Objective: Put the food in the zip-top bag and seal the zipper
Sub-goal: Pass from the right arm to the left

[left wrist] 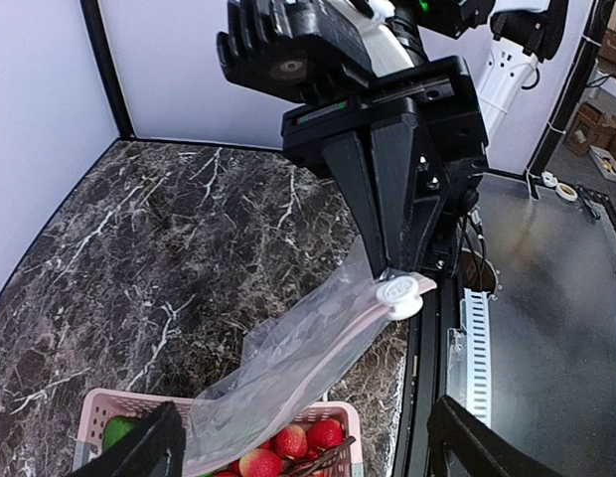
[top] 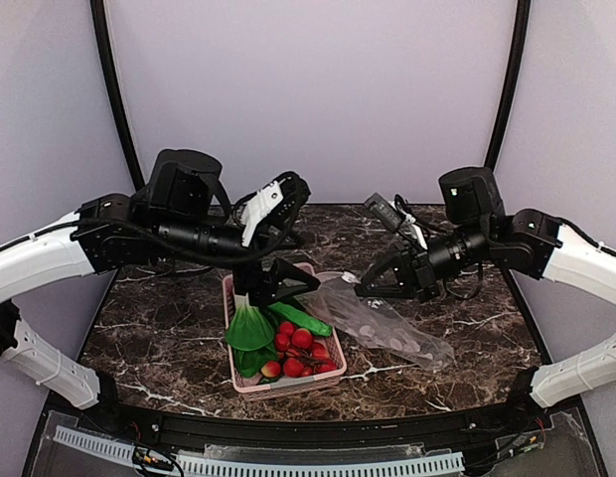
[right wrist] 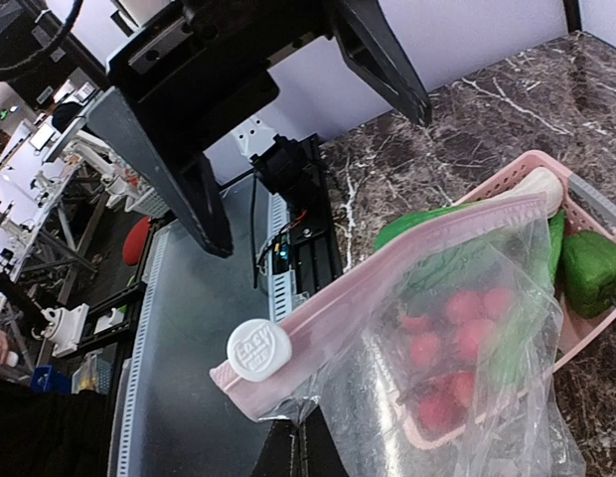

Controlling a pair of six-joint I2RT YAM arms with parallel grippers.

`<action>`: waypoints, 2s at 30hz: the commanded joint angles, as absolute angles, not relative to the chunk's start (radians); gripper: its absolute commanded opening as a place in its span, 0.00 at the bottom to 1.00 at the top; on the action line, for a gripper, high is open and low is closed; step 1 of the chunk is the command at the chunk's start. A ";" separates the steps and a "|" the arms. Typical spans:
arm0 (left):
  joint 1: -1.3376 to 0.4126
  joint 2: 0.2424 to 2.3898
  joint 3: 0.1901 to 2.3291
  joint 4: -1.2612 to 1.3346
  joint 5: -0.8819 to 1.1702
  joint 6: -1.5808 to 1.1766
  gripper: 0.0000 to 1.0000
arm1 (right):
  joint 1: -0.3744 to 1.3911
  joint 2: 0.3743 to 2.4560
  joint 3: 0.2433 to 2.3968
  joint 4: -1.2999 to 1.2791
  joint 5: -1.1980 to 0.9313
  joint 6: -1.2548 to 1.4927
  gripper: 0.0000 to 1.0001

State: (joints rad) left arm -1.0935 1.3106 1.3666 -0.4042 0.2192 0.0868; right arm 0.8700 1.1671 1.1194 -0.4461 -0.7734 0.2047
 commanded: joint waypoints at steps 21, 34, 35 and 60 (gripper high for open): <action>-1.102 1.412 1.417 -0.425 0.449 0.099 0.33 | 0.855 1.225 1.137 -0.389 -1.010 0.263 0.00; -1.103 1.362 1.311 -0.319 0.402 -0.007 0.01 | 0.847 1.189 1.122 -0.368 -0.906 0.274 0.14; -1.102 1.346 1.301 -0.308 0.370 -0.043 0.01 | 0.848 1.174 1.119 -0.362 -0.888 0.270 0.23; -1.087 1.295 1.207 -0.247 0.321 -0.234 0.01 | 0.972 1.162 1.097 -0.281 -0.529 0.144 0.43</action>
